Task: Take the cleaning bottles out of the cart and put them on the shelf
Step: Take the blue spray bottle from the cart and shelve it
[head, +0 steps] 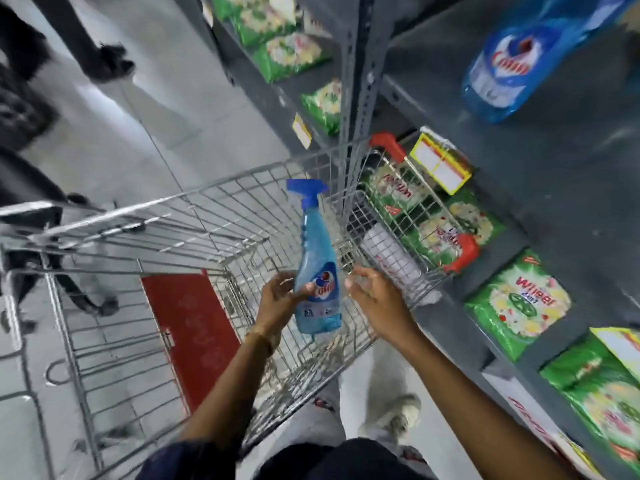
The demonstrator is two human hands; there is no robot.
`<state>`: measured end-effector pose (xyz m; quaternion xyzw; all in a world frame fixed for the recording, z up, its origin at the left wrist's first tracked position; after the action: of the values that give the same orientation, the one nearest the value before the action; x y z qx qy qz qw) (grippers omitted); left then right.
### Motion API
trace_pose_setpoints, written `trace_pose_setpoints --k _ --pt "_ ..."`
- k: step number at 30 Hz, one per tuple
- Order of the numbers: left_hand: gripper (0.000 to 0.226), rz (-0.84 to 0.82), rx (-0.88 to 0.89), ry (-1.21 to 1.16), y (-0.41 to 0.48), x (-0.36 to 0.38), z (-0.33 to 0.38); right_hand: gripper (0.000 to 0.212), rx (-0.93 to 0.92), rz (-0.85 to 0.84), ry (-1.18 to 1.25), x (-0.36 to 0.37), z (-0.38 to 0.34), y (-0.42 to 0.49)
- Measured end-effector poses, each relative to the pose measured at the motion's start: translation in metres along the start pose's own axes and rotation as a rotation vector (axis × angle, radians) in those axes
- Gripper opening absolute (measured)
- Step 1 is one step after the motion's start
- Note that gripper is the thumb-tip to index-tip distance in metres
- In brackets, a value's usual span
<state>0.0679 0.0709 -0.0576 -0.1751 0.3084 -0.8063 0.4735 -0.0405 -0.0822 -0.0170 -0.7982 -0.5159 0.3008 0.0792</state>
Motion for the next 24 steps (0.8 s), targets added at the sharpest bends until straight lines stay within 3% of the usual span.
trace_pose_setpoints --k 4,8,13,24 --pt "0.031 -0.195 0.225 -0.054 -0.050 0.038 0.083 0.045 -0.127 -0.071 0.450 -0.035 -0.034 -0.020" --pt "0.038 -0.398 0.358 -0.074 -0.090 0.093 0.137 0.040 -0.189 0.175 0.646 -0.103 -0.047 -0.057" --pt "0.030 -0.551 0.407 -0.060 -0.118 0.162 0.155 0.023 -0.264 0.349 0.701 -0.166 -0.040 -0.100" --pt "0.029 -0.756 0.576 0.073 -0.121 0.279 0.193 0.024 -0.400 0.681 0.680 -0.260 -0.026 -0.112"
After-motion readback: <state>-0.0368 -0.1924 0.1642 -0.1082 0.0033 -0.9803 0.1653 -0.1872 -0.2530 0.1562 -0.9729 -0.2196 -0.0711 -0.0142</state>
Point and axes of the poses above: each hand's wrist, its own y-axis towards the middle knuckle, its own x-axis out of the palm, z = x × y, the point moved 8 cm from there along y, towards the middle knuckle, and after that the axes turned 4 degrees about -x, right-handed, at the moved point
